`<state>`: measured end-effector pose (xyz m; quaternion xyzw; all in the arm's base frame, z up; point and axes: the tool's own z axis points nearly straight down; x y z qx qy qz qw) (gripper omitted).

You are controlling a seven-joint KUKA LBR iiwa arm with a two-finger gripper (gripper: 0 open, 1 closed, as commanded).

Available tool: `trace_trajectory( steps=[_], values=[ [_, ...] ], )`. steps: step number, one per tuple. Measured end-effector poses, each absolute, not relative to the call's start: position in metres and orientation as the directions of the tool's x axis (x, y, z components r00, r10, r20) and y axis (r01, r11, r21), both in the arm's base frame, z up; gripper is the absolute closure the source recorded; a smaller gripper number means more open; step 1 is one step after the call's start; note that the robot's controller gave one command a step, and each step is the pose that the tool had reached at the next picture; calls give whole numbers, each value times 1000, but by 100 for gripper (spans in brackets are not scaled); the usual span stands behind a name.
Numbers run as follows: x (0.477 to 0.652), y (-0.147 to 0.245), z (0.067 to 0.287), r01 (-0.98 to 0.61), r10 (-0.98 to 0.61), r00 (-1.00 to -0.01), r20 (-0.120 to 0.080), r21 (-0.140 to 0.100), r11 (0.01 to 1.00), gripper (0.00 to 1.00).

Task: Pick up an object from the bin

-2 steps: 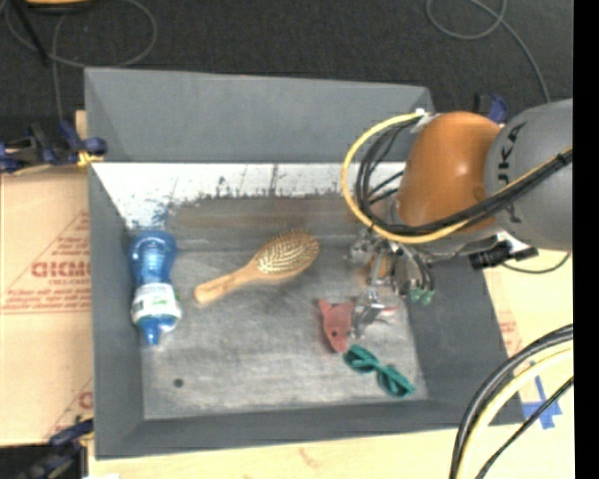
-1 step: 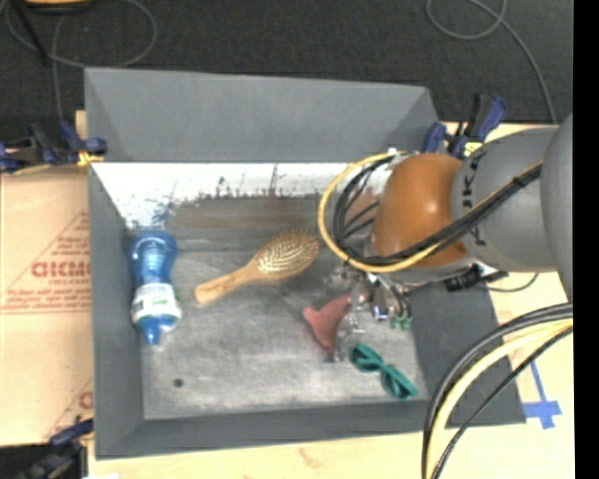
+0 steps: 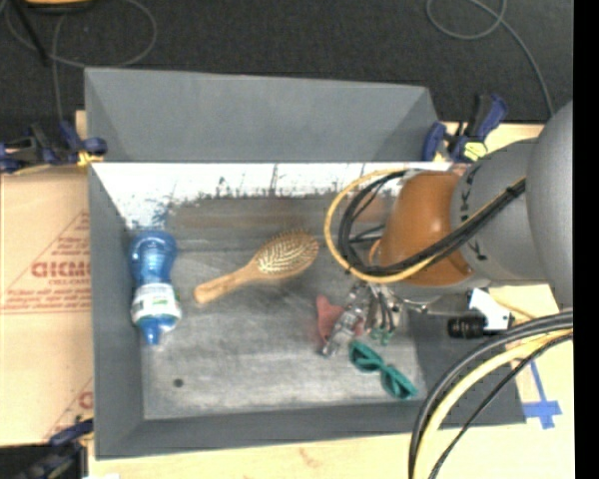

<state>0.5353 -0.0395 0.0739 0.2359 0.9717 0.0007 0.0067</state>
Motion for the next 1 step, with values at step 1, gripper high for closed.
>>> trace_trajectory(
  steps=[1],
  values=[
    [535,-39,74,458,458,-889,-13,4,889,100]
  ],
)
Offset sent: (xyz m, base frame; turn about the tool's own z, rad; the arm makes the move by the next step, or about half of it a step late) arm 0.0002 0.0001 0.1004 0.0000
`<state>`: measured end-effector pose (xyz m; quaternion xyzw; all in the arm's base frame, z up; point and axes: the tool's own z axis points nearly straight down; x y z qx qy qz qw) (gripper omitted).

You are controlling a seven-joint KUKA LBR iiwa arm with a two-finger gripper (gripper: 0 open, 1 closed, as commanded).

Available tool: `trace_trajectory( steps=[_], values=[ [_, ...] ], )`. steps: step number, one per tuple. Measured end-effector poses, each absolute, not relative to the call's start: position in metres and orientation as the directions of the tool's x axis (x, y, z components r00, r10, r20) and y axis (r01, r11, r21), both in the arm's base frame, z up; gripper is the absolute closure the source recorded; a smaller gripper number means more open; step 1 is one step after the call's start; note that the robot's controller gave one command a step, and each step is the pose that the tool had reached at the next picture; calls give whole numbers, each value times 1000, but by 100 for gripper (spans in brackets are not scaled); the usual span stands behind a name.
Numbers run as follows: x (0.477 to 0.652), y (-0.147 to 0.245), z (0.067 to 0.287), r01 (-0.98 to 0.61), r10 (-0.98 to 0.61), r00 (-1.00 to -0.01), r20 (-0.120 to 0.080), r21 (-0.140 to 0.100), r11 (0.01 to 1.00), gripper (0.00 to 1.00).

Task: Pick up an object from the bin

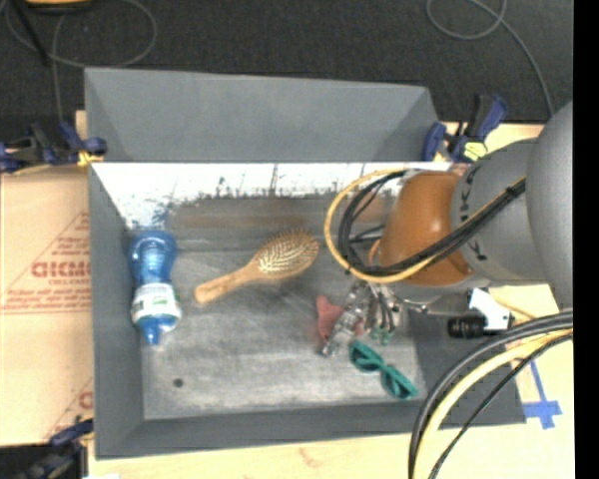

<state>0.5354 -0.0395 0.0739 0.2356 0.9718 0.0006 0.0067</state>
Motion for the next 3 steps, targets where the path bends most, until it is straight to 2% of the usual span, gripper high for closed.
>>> trace_trajectory(
  steps=[1,2,3],
  values=[
    [534,-39,78,457,457,-889,-5,2,889,100],
    [532,-39,98,455,455,-890,4,-1,890,100],
    [534,-40,112,454,454,-891,-1,1,891,100]
  ],
)
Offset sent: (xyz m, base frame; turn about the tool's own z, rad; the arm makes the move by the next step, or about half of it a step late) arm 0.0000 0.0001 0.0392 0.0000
